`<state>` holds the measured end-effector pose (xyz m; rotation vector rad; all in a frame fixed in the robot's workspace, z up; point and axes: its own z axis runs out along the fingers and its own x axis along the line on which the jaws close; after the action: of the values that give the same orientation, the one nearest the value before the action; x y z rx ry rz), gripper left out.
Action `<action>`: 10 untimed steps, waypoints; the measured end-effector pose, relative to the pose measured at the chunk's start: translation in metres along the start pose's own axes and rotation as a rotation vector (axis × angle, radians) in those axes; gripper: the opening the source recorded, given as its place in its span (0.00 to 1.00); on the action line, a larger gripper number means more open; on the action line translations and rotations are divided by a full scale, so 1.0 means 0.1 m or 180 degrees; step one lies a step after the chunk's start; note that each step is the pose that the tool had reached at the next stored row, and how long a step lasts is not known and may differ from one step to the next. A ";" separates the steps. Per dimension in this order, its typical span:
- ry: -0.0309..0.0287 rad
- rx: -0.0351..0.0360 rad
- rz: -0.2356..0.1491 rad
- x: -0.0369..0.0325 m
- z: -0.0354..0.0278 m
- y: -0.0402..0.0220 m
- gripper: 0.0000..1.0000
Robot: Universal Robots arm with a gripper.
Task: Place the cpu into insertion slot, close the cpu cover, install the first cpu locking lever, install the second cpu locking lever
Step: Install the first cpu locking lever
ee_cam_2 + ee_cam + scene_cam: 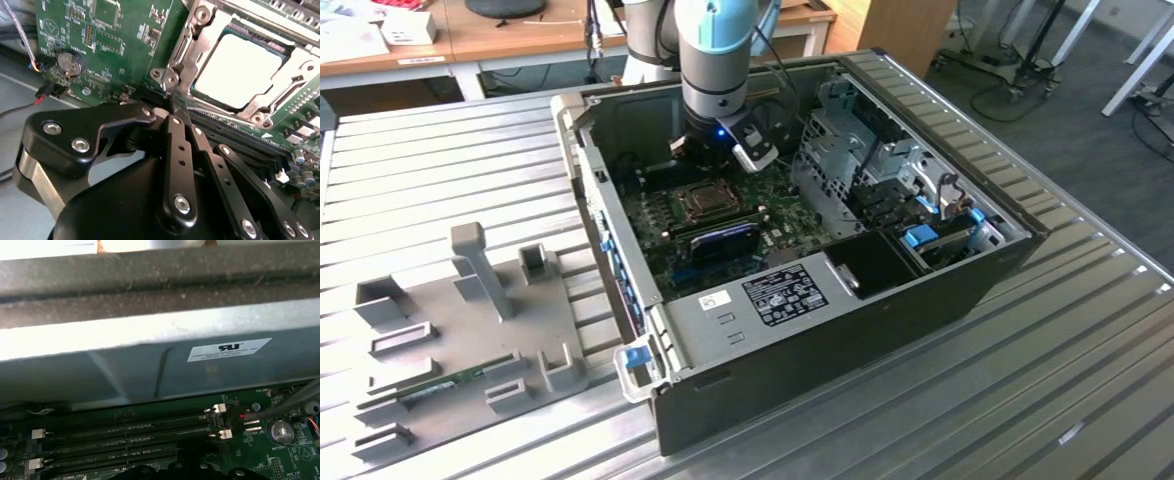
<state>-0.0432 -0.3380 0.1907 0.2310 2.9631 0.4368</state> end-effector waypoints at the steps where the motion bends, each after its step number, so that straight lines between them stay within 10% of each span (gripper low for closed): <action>1: -0.0001 0.0003 0.0002 0.000 0.000 0.000 0.10; 10: -0.0006 0.0004 0.0014 -0.001 -0.021 0.013 0.10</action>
<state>-0.0432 -0.3374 0.1931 0.2380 2.9618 0.4348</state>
